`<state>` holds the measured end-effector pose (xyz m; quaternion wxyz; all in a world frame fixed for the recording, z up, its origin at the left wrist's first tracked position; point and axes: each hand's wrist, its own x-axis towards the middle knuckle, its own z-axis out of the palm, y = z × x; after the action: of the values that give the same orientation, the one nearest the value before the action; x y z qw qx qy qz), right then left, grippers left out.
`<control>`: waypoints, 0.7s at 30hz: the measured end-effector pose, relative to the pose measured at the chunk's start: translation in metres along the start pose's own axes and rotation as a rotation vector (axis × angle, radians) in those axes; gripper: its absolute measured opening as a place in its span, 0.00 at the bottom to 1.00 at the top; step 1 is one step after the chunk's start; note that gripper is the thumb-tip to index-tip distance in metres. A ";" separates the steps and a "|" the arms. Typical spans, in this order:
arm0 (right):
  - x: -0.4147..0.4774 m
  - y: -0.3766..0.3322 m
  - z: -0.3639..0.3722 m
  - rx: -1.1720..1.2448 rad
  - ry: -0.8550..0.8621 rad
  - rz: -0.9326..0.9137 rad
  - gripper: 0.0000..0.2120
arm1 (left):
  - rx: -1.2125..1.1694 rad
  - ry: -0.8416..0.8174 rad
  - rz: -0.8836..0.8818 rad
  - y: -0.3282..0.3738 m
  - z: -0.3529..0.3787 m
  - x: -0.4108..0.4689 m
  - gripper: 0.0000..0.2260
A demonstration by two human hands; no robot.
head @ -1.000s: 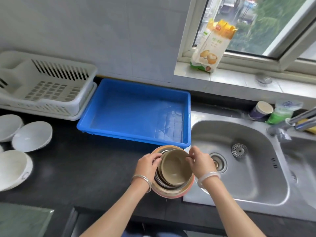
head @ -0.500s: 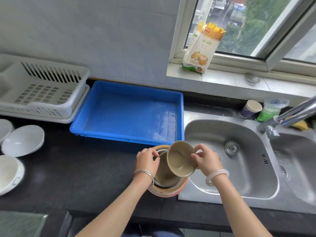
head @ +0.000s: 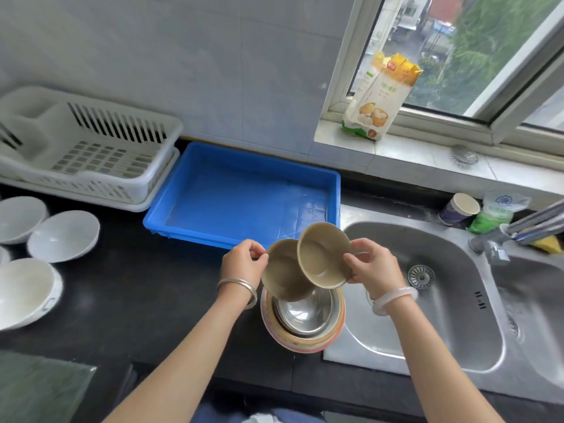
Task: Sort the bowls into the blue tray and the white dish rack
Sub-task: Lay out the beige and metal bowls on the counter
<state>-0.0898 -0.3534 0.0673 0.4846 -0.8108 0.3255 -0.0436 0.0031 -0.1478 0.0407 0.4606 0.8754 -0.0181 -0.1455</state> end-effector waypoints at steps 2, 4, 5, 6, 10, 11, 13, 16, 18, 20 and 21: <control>0.005 -0.011 0.013 0.018 -0.038 -0.012 0.06 | -0.027 0.049 -0.034 -0.010 -0.019 0.004 0.03; 0.010 -0.022 0.031 0.013 -0.078 -0.024 0.05 | -0.061 0.099 -0.091 -0.024 -0.040 0.006 0.04; 0.013 -0.026 0.043 0.008 -0.095 -0.034 0.05 | -0.083 0.127 -0.128 -0.033 -0.052 0.006 0.04; 0.015 -0.031 0.055 -0.001 -0.111 -0.046 0.05 | -0.106 0.156 -0.166 -0.043 -0.063 0.006 0.05; 0.025 -0.048 0.115 -0.047 -0.217 -0.063 0.05 | -0.170 0.282 -0.317 -0.087 -0.104 0.001 0.03; 0.027 -0.051 0.132 -0.052 -0.256 -0.061 0.05 | -0.185 0.318 -0.350 -0.099 -0.114 -0.001 0.02; 0.031 -0.059 0.165 -0.069 -0.320 -0.059 0.05 | -0.214 0.385 -0.411 -0.121 -0.130 -0.005 0.01; 0.033 -0.074 0.215 -0.104 -0.404 -0.062 0.05 | -0.263 0.475 -0.495 -0.153 -0.152 -0.011 0.01; 0.033 -0.084 0.247 -0.134 -0.452 -0.060 0.06 | -0.291 0.527 -0.540 -0.173 -0.164 -0.014 0.01; 0.032 -0.095 0.277 -0.148 -0.486 -0.048 0.06 | -0.298 0.571 -0.584 -0.192 -0.175 -0.016 0.02; 0.031 -0.101 0.291 -0.154 -0.501 -0.042 0.06 | -0.305 0.593 -0.609 -0.200 -0.181 -0.017 0.02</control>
<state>0.0957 -0.1182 -0.0115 0.4858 -0.8374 0.1809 0.1735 0.0157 0.1145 -0.0212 0.5061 0.7667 0.3946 -0.0183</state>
